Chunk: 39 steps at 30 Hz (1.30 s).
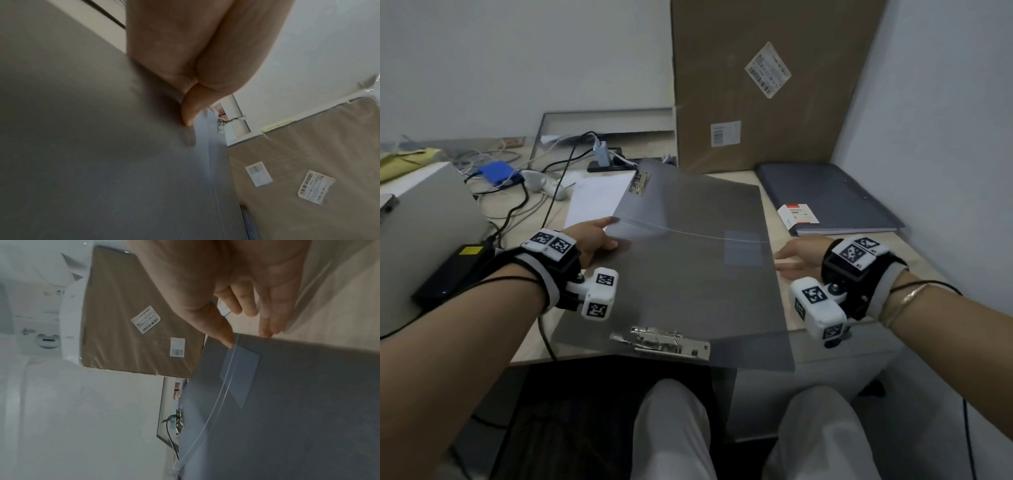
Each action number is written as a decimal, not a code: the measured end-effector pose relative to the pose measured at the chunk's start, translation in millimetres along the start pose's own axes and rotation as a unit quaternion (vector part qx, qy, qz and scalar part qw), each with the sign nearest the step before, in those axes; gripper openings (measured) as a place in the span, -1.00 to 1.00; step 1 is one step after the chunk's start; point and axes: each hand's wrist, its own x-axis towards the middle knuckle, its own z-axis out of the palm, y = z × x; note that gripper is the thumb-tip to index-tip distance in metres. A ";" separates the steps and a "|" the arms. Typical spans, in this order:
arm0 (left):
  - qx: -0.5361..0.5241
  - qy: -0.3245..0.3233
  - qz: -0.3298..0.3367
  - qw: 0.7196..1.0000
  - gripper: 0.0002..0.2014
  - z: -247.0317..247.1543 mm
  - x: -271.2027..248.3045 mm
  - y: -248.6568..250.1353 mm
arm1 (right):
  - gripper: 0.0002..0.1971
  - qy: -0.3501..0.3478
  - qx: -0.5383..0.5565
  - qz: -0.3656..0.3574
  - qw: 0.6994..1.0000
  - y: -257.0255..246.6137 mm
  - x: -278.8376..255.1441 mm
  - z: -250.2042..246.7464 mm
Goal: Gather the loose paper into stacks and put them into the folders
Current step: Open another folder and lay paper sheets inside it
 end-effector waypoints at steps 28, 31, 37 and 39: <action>0.089 -0.071 0.127 0.985 -0.39 -27.5 53.6 32.0 | -0.88 -0.002 0.075 -0.101 0.992 -38.6 32.7 -15.1; 0.101 -0.052 0.121 0.986 -0.43 -12.5 54.0 39.2 | -0.83 0.048 0.105 -0.133 0.984 -28.0 28.6 -21.1; 0.136 -0.012 0.106 0.985 -0.48 8.3 35.8 50.0 | -0.76 0.105 0.183 -0.167 0.963 -3.4 14.4 -41.2; 0.127 0.032 0.120 0.984 -0.49 10.1 29.3 49.4 | -0.77 0.135 0.207 -0.166 0.955 2.7 9.8 -47.8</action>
